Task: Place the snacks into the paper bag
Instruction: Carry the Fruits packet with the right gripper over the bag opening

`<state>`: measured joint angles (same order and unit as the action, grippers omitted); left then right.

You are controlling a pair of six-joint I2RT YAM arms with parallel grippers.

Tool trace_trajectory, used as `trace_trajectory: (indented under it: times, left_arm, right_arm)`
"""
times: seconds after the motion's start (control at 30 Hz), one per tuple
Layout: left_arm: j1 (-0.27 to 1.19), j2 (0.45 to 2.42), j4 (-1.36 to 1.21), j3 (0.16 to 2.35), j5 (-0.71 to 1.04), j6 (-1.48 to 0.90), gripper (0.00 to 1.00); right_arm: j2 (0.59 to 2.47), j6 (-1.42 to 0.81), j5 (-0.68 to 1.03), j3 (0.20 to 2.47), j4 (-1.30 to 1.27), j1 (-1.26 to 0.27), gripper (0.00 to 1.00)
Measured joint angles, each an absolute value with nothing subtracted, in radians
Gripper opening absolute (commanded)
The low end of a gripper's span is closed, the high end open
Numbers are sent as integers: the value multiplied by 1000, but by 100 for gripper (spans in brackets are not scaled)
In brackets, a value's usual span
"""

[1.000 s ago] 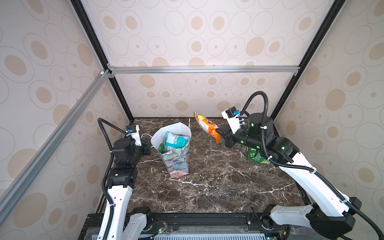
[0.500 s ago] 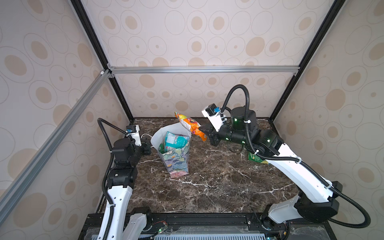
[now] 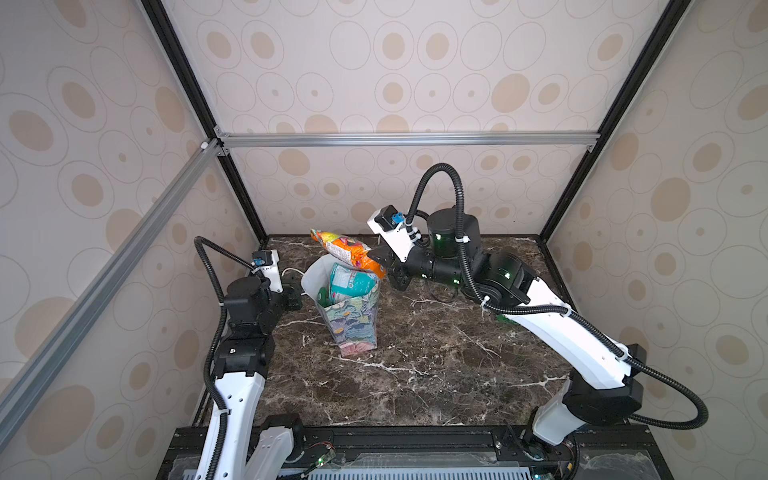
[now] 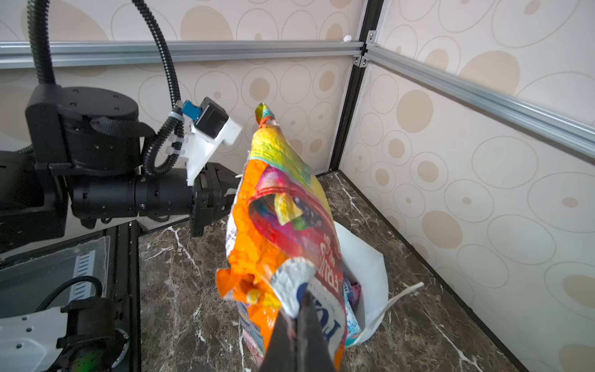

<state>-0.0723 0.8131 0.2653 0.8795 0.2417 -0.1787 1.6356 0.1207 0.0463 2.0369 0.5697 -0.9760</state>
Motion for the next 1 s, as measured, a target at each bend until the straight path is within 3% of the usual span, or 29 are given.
trace_trajectory:
  times: [0.47,1.0]
  left_arm:
    - [-72,812,266,879,242,-179,0]
    - [-72,812,266,879,241,-179,0]
  right_arm:
    - [1896,185,-202,2243,690,-1050,0]
    - [2041,328,-429,2334,756,-1054,0]
